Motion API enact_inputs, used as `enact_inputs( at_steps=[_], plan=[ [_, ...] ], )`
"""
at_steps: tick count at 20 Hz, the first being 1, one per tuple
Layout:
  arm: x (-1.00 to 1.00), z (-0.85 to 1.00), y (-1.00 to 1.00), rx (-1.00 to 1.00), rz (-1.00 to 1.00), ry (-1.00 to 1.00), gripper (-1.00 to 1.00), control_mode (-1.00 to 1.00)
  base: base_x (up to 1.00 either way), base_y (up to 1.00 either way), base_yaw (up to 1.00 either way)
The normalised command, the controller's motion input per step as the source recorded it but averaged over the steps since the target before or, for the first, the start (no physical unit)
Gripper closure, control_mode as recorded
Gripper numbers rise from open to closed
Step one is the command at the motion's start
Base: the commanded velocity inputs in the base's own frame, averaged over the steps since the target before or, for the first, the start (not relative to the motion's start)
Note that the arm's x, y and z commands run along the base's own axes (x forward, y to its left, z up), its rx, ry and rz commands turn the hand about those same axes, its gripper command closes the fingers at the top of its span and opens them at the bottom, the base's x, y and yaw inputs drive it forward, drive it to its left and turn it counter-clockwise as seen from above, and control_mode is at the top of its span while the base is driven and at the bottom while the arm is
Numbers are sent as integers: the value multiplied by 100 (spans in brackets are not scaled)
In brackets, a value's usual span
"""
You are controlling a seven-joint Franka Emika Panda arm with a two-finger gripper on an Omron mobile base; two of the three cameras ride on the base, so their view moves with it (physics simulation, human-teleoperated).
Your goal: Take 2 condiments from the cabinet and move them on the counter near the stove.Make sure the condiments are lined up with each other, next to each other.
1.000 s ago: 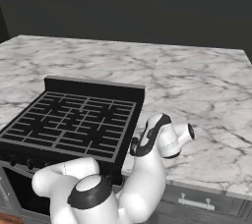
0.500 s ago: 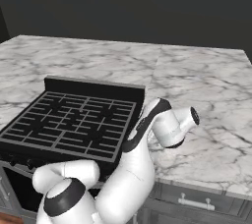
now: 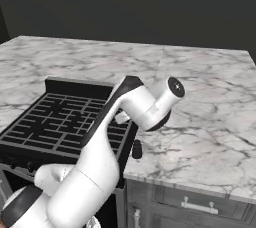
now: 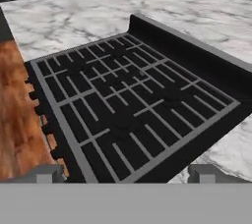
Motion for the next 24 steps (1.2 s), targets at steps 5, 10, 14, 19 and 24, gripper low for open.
enact_inputs(
  at_steps=[5,10,14,19,24],
  plan=[
    [-58,31,70,-6,-49,-1,-100,-100,0,0,0],
    [-37,32,73,-2,-52,0,-100,-100,0,0,0],
    [-12,13,71,-3,-41,0,-100,-100,0,0,0],
    [0,2,65,-1,-26,0,-100,-100,0,0,0],
    [2,11,25,3,-4,0,-100,-100,0,0,0]
  ],
)
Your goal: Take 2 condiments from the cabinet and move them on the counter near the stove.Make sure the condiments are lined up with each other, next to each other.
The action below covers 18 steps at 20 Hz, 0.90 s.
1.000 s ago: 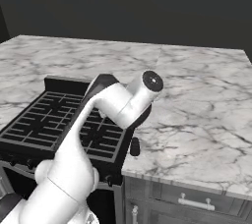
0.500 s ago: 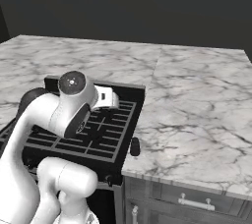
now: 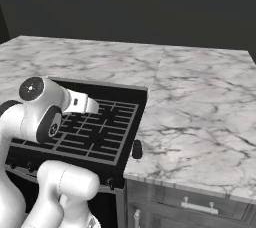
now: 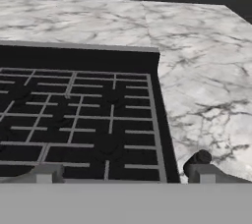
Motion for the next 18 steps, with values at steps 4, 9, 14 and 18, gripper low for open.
enact_inputs(
  at_steps=[4,9,14,18],
  plan=[
    [0,18,5,13,1,-14,-100,-100,0,0,0],
    [-13,21,0,19,3,-24,-100,-100,0,0,0],
    [-34,39,1,9,0,-17,-100,-100,0,0,0],
    [-33,21,8,0,-4,-4,-100,-100,0,0,0]
  ],
)
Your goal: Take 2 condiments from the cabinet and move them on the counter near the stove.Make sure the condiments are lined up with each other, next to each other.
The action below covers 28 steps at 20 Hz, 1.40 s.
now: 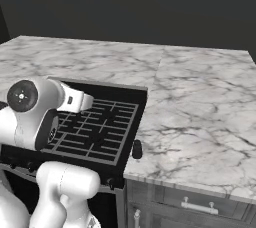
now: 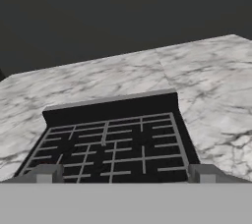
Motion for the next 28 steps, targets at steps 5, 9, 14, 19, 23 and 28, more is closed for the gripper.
enact_inputs(
  at_steps=[5,9,14,19,23,28],
  plan=[
    [-44,7,0,0,-6,0,-100,-100,0,0,0],
    [-52,0,0,0,-10,0,-100,-100,0,0,0],
    [-49,0,0,0,-8,0,-100,-100,0,0,0],
    [-30,0,0,-2,-3,0,-100,-100,0,0,0],
    [-3,0,0,-1,1,1,-100,-100,0,0,0],
    [0,0,0,0,0,0,-100,100,0,0,0]
  ],
)
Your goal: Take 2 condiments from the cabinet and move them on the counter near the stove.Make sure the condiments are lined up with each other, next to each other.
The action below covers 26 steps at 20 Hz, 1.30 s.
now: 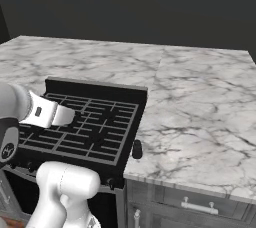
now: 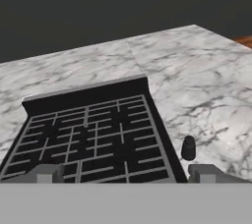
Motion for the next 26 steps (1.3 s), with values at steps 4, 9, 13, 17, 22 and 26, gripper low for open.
enact_inputs(
  at_steps=[4,9,13,17,22,26],
  plan=[
    [0,0,0,0,0,0,-100,100,-72,-67,-9],
    [0,0,0,0,0,0,-100,100,-90,-78,-44],
    [0,0,0,0,0,0,-100,100,-31,-52,-75],
    [0,0,0,0,0,0,-100,100,0,-23,-96],
    [0,0,0,0,0,0,-100,100,0,-12,-99],
    [0,0,0,0,0,0,-100,100,0,-14,-98]
  ],
)
